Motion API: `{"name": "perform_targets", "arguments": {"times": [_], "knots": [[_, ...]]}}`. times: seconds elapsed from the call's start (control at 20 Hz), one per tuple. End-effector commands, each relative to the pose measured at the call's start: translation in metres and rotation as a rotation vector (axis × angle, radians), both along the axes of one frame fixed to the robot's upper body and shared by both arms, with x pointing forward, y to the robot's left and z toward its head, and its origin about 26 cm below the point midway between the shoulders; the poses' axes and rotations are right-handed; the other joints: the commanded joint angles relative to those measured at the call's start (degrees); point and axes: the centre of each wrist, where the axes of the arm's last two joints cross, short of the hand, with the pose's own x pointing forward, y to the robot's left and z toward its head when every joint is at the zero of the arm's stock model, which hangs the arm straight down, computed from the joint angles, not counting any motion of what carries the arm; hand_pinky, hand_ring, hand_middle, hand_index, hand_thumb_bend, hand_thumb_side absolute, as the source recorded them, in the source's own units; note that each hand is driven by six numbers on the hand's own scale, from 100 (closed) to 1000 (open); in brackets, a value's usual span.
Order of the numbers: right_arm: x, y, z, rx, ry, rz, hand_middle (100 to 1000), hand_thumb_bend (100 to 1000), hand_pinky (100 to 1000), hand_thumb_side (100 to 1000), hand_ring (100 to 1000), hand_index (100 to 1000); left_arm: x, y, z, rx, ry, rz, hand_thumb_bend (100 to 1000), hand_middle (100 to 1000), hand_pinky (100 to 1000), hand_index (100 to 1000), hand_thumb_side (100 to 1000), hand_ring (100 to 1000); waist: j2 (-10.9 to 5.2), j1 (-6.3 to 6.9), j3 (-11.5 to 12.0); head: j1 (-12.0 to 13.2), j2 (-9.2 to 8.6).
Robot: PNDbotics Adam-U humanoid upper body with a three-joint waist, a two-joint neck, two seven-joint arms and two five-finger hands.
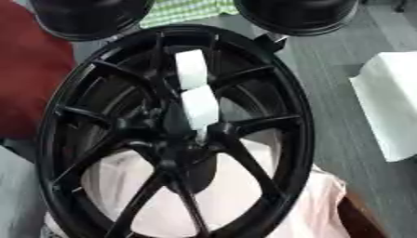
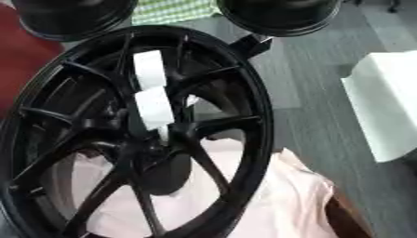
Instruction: Pull the pin out of the wheel hub.
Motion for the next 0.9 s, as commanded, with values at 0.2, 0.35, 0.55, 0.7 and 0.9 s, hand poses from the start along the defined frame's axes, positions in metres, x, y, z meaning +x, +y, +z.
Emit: {"name": "perform_targets", "arguments": {"times": [0.2, 0.35, 0.55, 0.7, 0.9], "knots": [[-0.004, 0.001, 0.013, -0.017, -0.043, -0.001, 647, 100, 889, 726, 734, 751, -0.005, 0.006, 0.006, 0.067, 0.002, 0.03, 584, 813, 861, 890, 409, 834, -0.88, -0.23, -0.07, 0.18, -0.76], [-0.004, 0.001, 0.013, -0.016, -0.042, 0.0, 647, 100, 889, 726, 735, 751, -0.005, 0.007, 0.005, 0.094, 0.006, 0.045, 664, 833, 874, 917, 445, 849, -0.87, -0.2, -0.04, 0.09, -0.89], [-0.005, 0.001, 0.013, -0.015, -0.042, 0.001, 647, 100, 889, 726, 735, 751, -0.005, 0.007, 0.005, 0.096, -0.004, 0.045, 597, 808, 853, 890, 455, 832, -0.86, -0.13, 0.01, 0.09, -0.98], [-0.005, 0.002, 0.013, -0.015, -0.044, 0.001, 647, 100, 889, 725, 735, 751, -0.004, 0.002, 0.008, 0.032, -0.1, 0.032, 334, 734, 804, 816, 537, 775, -0.89, -0.15, 0.13, -0.03, -0.71], [-0.005, 0.003, 0.016, -0.025, -0.052, 0.008, 648, 100, 888, 722, 735, 751, -0.004, -0.02, 0.015, -0.203, -0.395, -0.066, 158, 680, 747, 774, 629, 710, -0.93, -0.29, 0.17, -0.65, -0.66]]}}
